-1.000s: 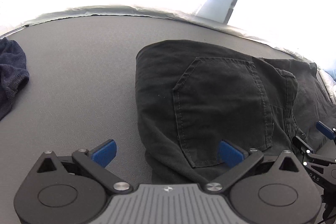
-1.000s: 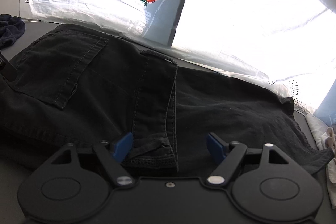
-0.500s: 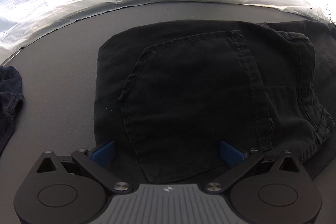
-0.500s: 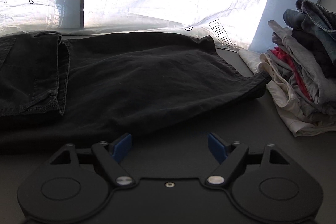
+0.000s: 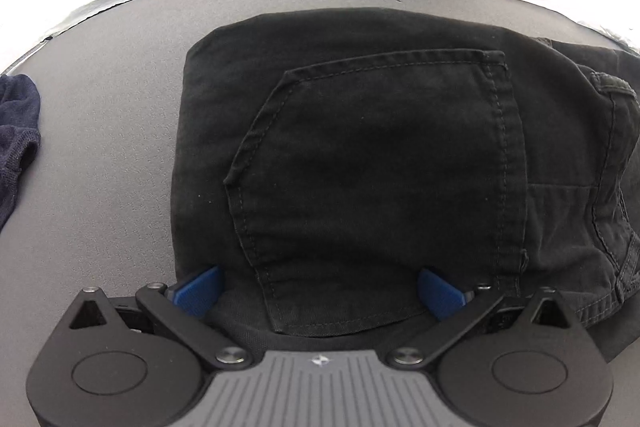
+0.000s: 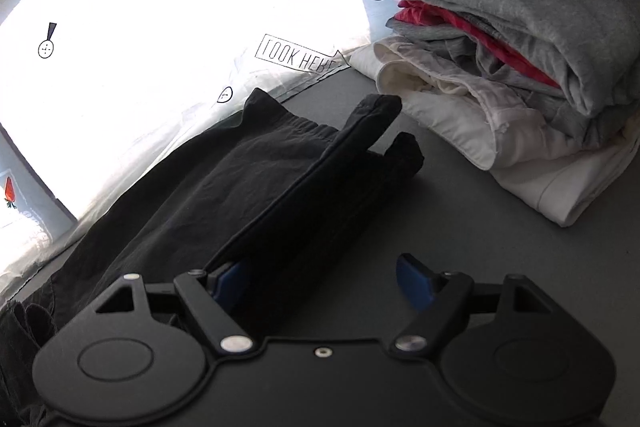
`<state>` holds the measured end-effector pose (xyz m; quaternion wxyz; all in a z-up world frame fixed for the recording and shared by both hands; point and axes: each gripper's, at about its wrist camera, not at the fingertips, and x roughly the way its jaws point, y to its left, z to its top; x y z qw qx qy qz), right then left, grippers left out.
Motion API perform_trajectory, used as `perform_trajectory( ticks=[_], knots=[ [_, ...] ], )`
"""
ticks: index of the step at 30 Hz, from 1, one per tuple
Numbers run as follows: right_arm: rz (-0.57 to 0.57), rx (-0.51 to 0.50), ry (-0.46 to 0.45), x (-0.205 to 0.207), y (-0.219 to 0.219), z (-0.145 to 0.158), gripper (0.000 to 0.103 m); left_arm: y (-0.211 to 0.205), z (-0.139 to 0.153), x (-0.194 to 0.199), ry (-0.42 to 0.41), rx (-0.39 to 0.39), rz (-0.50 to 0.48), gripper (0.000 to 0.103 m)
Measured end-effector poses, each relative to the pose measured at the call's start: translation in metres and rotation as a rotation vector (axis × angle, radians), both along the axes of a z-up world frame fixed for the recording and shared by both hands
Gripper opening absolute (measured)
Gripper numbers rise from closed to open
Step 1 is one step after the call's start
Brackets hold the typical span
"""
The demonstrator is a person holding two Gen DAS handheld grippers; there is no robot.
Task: Fold clothes
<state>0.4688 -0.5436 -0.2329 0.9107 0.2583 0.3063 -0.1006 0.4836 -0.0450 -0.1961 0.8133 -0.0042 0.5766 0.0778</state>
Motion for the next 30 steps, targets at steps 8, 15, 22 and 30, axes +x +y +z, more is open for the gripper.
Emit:
perform_trajectory(
  ticks=[8, 15, 22, 30],
  knots=[
    [-0.304, 0.447, -0.176, 0.002, -0.058, -0.024, 0.082, 0.003, 0.0, 0.008, 0.052, -0.005, 0.014, 0.103],
    [-0.298, 0.608, -0.271, -0.006, -0.07, -0.035, 0.085, 0.006, 0.001, 0.006, 0.05, -0.006, 0.018, 0.103],
    [-0.248, 0.471, -0.175, 0.019, -0.052, -0.028, 0.083, 0.011, 0.001, 0.004, 0.049, -0.013, 0.016, 0.103],
    [-0.353, 0.631, -0.204, 0.017, -0.061, -0.056, 0.013, 0.012, 0.003, -0.002, 0.023, -0.013, 0.02, 0.103]
  ],
)
